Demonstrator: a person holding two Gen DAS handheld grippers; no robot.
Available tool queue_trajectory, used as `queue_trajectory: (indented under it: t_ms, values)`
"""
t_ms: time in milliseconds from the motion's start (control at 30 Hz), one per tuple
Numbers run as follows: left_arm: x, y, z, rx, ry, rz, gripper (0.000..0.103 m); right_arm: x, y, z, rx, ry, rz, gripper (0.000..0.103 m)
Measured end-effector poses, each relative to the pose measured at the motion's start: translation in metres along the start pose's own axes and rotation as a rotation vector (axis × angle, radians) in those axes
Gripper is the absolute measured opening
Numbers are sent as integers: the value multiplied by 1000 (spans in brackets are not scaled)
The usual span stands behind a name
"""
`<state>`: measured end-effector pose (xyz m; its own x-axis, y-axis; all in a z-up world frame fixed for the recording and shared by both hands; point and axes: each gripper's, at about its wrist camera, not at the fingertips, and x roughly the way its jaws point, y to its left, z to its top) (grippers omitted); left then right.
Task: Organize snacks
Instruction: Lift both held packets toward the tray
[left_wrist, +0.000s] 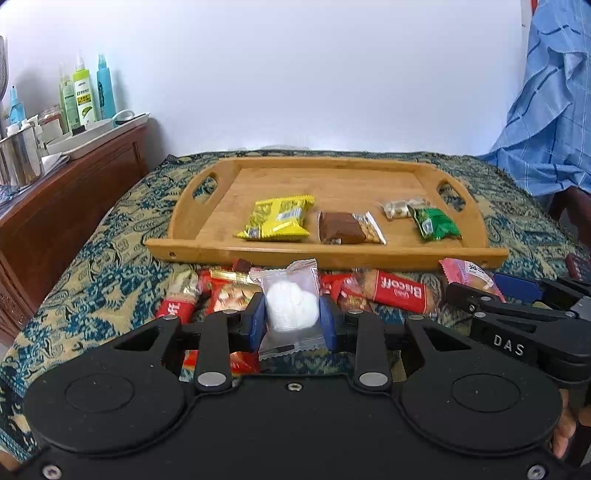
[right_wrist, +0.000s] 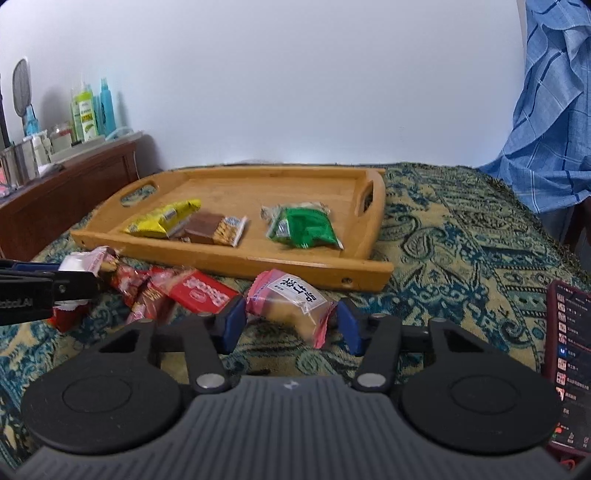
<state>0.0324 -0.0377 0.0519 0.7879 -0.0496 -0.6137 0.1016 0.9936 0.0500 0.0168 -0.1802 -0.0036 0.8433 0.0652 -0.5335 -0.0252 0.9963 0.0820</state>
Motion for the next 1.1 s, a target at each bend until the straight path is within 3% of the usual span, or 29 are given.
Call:
queue_trajectory:
  t_ms: [100,133,200,267,400,467,600,833,1100]
  values:
    - [-2,6,9,-9,-21,0,30,-5,4,5,-1,-34,6,55]
    - [-1,9,13,-12,-28,1,30,-7,5,7,-2,-46,9,49]
    - [-2,15,21,-18,-46,2,30,-9,9,11,-7,-69,10,48]
    - [0,22,30,-19,-57,1,30,-9,11,18,-17,-100,18,27]
    - [8,36,45,-36,-53,12,30,-3,17,34,-42,-121,7,25]
    - [9,41,48,-41,-49,12,30,4,15,39,-29,-83,18,30]
    - [8,42,41,-24,-42,-4,30,6,4,29,0,-39,48,70]
    - [14,41,28,-31,-17,-23,30,10,-4,5,-44,60,76,81]
    - [18,36,28,-13,-21,-27,30,0,-1,3,-74,46,94,90]
